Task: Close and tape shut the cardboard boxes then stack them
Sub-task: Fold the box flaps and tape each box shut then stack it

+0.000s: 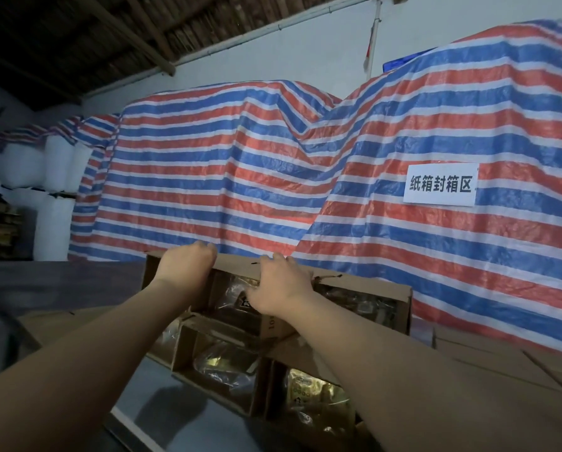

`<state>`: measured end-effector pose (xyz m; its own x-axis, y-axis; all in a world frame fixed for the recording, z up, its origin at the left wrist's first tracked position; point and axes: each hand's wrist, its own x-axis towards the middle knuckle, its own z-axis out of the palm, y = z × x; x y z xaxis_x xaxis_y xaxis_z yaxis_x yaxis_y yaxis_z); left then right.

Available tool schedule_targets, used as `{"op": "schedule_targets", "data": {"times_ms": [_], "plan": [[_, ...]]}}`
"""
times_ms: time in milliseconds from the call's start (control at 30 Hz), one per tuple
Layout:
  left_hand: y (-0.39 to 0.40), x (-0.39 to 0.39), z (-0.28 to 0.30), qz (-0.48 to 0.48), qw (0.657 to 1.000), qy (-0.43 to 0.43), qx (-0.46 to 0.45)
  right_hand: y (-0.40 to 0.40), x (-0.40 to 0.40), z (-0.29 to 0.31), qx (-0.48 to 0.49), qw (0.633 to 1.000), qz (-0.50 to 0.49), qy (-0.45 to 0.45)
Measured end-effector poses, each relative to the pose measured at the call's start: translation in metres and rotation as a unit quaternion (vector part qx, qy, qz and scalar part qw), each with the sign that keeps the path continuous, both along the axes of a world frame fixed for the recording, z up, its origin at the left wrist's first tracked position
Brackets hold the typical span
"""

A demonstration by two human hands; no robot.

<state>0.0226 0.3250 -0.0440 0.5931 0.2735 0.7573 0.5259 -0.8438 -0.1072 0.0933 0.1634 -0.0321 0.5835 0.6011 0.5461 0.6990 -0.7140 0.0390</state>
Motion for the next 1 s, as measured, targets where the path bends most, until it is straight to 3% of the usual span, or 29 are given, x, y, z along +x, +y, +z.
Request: {"op": "schedule_targets", "data": {"times_ms": [200,433,600,700,867,1000], "plan": [[0.005,-0.004,-0.005,0.002,0.998,0.016,0.069,0.006,-0.005,-0.008,0.039,0.999,-0.007,-0.011],[-0.005,-0.01,0.009,-0.102,0.991,-0.07,-0.042,-0.017,-0.019,0.032,0.08,0.996,0.024,0.024],[-0.041,-0.025,0.046,-0.212,0.956,-0.13,-0.156,-0.065,-0.032,0.082,0.101,0.992,0.056,0.053],[-0.074,-0.029,0.068,-0.305,0.91,-0.155,-0.236,-0.112,-0.037,0.107,0.118,0.987,0.071,0.083],[-0.156,-0.03,0.101,-0.461,0.769,-0.138,-0.421,-0.209,-0.042,0.135,0.111,0.984,0.03,0.138],[-0.23,-0.034,0.119,-0.523,0.686,-0.099,-0.497,-0.293,-0.046,0.147,0.152,0.972,-0.002,0.178]]}}
